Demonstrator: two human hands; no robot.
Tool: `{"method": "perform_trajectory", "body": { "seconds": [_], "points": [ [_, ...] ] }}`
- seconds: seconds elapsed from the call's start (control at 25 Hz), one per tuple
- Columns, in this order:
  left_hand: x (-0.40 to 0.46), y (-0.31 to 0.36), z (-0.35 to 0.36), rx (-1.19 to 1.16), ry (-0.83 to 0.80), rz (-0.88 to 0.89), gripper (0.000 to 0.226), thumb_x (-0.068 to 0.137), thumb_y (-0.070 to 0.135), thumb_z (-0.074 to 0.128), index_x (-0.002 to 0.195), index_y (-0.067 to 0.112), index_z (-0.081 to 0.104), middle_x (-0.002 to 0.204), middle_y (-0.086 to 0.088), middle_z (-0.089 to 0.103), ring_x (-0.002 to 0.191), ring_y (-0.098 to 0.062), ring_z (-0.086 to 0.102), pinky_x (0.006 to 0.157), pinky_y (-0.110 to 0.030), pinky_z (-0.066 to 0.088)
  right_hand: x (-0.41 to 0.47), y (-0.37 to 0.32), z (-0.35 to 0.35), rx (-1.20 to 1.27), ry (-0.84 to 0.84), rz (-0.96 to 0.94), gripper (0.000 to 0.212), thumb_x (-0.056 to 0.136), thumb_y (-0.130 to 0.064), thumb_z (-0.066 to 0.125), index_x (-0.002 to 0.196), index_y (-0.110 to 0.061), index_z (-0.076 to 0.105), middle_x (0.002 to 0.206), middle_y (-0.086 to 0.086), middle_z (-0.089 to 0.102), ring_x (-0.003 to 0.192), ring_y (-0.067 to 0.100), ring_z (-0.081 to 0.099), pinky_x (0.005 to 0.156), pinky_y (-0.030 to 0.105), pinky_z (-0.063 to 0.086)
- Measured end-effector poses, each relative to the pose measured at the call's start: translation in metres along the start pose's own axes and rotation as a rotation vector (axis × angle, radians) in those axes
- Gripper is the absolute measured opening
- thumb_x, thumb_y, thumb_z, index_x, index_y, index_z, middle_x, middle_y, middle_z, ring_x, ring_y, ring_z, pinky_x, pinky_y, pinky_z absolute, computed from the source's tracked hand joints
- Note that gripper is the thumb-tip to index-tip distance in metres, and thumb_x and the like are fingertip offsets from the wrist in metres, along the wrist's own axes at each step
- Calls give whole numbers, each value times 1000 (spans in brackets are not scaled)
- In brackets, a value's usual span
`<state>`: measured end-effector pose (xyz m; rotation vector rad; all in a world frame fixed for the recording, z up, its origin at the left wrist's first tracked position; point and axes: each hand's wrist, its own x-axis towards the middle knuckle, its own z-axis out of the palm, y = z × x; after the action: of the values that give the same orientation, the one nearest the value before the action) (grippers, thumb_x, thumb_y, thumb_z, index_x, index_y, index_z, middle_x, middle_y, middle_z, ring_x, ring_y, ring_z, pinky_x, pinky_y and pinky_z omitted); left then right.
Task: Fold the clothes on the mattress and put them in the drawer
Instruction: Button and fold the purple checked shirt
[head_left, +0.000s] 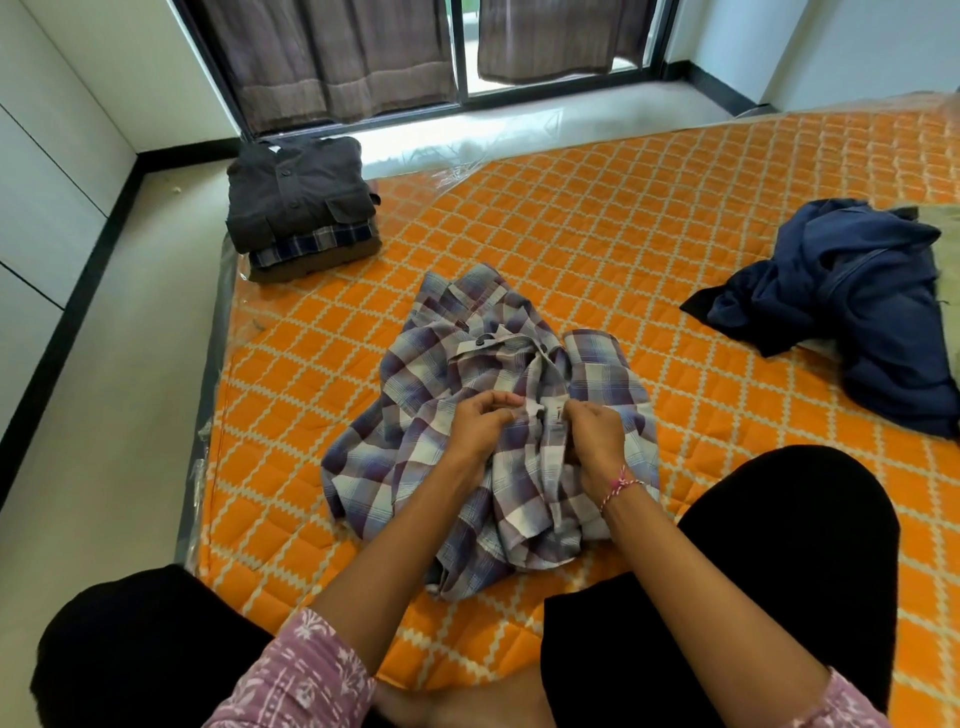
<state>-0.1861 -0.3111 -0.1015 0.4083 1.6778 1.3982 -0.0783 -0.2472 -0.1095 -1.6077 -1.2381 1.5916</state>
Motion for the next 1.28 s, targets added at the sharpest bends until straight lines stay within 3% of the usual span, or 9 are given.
{"method": "perform_trajectory", "body": {
  "seconds": [0.08, 0.2, 0.36, 0.56, 0.68, 0.92, 1.08, 1.2, 1.28],
  "points": [
    [1, 4, 2, -63, 30, -115, 32, 85, -12, 41, 72, 6, 64, 93, -14, 65, 97, -28, 58, 92, -41, 50, 1, -1, -3, 2, -16, -15, 33, 82, -14, 55, 52, -17, 42, 57, 6, 42, 61, 21, 41, 59, 32, 37],
    [-8, 15, 2, -217, -41, -235, 20, 87, -2, 53, 73, 5, 66, 76, -8, 69, 83, -23, 61, 81, -34, 51, -4, -3, -1, -40, -170, -97, 32, 87, -10, 61, 56, -14, 56, 55, 4, 52, 54, 17, 47, 51, 30, 43],
    [-17, 14, 0, 5, -131, -42, 13, 84, 0, 66, 75, 9, 62, 79, -2, 64, 81, -9, 60, 67, -11, 48, -7, -2, 1, 2, -255, -123, 23, 88, -11, 64, 65, -11, 63, 63, 12, 53, 54, 19, 46, 49, 26, 38],
    [-10, 10, 1, 491, 41, 240, 6, 81, 15, 74, 83, 10, 74, 83, -3, 67, 85, -17, 62, 72, -26, 48, -6, 5, -1, -57, -208, -228, 23, 88, -14, 64, 65, -14, 64, 66, 11, 59, 64, 24, 54, 61, 37, 46],
    [-12, 13, 7, 637, 114, 272, 8, 82, 17, 72, 84, 10, 75, 94, -7, 70, 91, -18, 65, 75, -29, 53, -9, 6, -2, -109, -175, -294, 21, 90, -14, 62, 69, -11, 63, 62, 3, 56, 59, 13, 48, 57, 27, 39],
    [-15, 11, 13, 546, 211, 281, 11, 80, 16, 73, 72, 14, 66, 111, -7, 57, 108, -16, 53, 88, -29, 46, -14, 6, -4, -55, -189, -322, 20, 88, -9, 64, 70, -18, 65, 62, -2, 58, 60, 11, 51, 58, 27, 42],
    [-12, 2, 17, 444, 227, 259, 8, 80, 13, 73, 73, 9, 72, 92, -7, 68, 86, -14, 62, 74, -30, 51, -12, 5, -5, -48, -181, -305, 16, 85, -8, 67, 74, -19, 71, 72, 4, 68, 72, 17, 62, 71, 36, 52],
    [-8, 1, 19, 522, 260, 264, 12, 79, 18, 74, 70, 14, 69, 102, -5, 62, 94, -15, 60, 77, -27, 50, -8, 2, -6, -72, -184, -255, 16, 88, -6, 62, 81, -16, 73, 82, 9, 71, 78, 23, 67, 70, 37, 56],
    [-8, 5, 19, 581, 241, 265, 10, 82, 18, 73, 76, 10, 70, 107, -2, 55, 98, -9, 51, 79, -23, 44, -7, -3, -10, -45, -218, -192, 18, 91, -2, 56, 88, -7, 73, 86, 10, 70, 78, 22, 67, 64, 28, 56]
  ]
}}
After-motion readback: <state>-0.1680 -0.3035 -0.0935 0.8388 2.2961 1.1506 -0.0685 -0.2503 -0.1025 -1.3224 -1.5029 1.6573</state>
